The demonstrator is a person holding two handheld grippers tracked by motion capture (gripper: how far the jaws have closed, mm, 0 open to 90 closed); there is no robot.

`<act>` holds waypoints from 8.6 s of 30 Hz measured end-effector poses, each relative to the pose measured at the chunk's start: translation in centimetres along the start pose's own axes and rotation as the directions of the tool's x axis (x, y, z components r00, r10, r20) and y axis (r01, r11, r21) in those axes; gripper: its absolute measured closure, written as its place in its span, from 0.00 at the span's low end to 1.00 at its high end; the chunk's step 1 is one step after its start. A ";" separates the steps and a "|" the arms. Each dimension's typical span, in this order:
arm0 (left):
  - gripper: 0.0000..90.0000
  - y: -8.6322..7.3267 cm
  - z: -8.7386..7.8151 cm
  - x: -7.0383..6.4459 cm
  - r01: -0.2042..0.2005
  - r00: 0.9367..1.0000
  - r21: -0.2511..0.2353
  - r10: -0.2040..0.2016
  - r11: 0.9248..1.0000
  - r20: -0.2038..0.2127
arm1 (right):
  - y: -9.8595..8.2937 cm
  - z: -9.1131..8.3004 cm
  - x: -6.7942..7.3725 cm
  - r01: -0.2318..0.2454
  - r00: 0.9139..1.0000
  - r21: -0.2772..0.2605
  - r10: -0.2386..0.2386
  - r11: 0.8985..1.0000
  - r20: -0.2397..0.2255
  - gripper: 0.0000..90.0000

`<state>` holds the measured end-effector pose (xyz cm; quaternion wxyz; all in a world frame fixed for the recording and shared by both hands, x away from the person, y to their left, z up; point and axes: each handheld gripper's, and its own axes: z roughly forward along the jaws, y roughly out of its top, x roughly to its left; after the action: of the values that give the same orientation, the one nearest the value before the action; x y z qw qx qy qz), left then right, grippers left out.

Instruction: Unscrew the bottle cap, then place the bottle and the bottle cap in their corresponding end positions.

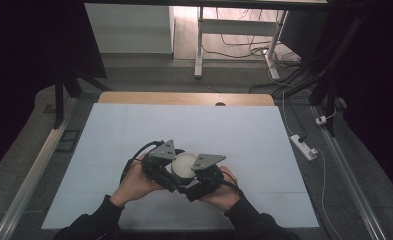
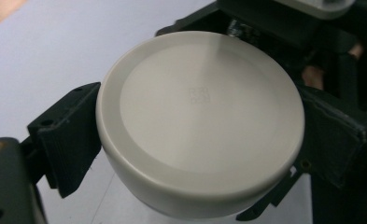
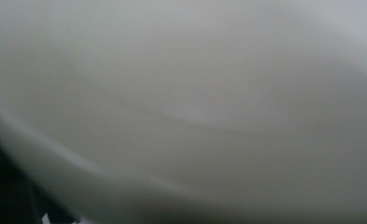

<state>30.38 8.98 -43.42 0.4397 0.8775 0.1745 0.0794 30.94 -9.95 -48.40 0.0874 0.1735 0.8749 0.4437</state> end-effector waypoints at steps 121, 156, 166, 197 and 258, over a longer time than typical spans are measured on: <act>0.09 -0.1 -1.4 0.8 0.103 0.995 -0.056 -0.104 0.993 -0.015 | -0.4 0.0 -0.8 -0.036 0.998 0.011 0.036 0.999 0.043 0.07; 0.09 -1.5 -2.4 -0.3 0.066 0.998 -0.012 -0.066 0.998 -0.009 | 0.9 -0.2 -5.7 -0.069 0.985 -0.024 0.072 0.997 0.159 0.07; 0.09 -2.2 -0.5 -0.7 0.045 0.999 0.013 -0.045 0.999 0.018 | 1.1 0.9 -7.5 -0.079 0.978 -0.020 0.082 0.997 0.194 0.07; 0.09 -5.7 6.4 0.2 0.008 1.000 0.133 -0.010 0.991 0.017 | 1.7 6.3 -11.3 -0.087 0.968 0.007 0.083 0.996 0.235 0.07; 0.00 -7.4 4.9 1.2 0.138 0.990 0.087 -0.139 0.987 0.011 | 1.4 4.5 -10.8 -0.149 0.962 -0.031 0.152 0.988 0.226 0.00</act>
<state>31.22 9.85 -52.31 0.4072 0.8820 0.2347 0.0337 42.59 -9.97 -49.97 0.1544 0.2887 0.8402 0.4323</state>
